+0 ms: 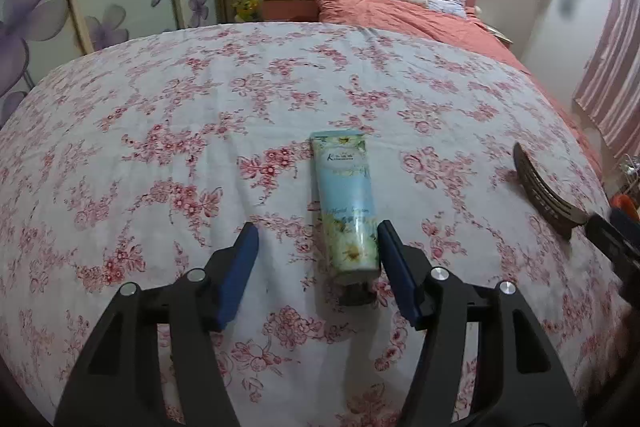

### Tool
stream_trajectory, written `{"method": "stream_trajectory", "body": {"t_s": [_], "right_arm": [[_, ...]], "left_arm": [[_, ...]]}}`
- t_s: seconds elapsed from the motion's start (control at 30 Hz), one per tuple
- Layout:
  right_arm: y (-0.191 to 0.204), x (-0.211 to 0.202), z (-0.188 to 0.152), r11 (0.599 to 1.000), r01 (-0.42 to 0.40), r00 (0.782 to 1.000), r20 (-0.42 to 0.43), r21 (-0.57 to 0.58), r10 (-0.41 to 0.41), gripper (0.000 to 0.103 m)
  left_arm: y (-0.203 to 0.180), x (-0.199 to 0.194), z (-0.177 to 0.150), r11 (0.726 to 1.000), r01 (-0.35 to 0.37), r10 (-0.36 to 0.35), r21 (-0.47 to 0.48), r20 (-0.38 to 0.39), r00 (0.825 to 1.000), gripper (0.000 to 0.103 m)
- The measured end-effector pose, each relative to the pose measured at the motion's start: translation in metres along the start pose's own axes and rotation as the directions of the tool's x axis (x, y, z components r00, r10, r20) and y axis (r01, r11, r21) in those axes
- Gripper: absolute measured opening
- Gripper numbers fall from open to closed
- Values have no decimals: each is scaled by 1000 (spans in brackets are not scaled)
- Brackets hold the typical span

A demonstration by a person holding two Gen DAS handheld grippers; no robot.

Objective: Collect trash
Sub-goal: 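Grasp the light-blue lotion tube with the left tool while the right tool grasps the dark comb, then lift the lotion tube with the left tool while the right tool lifts the comb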

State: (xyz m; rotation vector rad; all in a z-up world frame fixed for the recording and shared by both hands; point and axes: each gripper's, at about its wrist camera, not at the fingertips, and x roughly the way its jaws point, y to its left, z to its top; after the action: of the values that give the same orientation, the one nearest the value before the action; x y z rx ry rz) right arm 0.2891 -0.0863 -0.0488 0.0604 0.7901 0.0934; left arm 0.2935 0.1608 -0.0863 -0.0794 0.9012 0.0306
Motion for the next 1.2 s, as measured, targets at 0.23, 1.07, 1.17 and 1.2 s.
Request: {"method": "stream_trajectory", "body": {"t_s": [0.23,1.07,1.17,1.2], "right_arm": [[21,32,14,998,2,997,-75,-59,-7,70],[2,6,-13,996,-71,990,-115,54,77,46],[8,11,-12,998,-52,992,-113,27,55,46],[9,11,-12,999,-48,993,-110,19,50,46]], "left_arm": [[0,4,3,1000,16,-16,-4,-4,1000,68],[-27,0,-2,993,112,-112,22,-13,994,38],[-31,1,-2,994,106,-106,29,-10,994,38],[-32,2,-1,994,103,-103,31,-8,995,38]]}}
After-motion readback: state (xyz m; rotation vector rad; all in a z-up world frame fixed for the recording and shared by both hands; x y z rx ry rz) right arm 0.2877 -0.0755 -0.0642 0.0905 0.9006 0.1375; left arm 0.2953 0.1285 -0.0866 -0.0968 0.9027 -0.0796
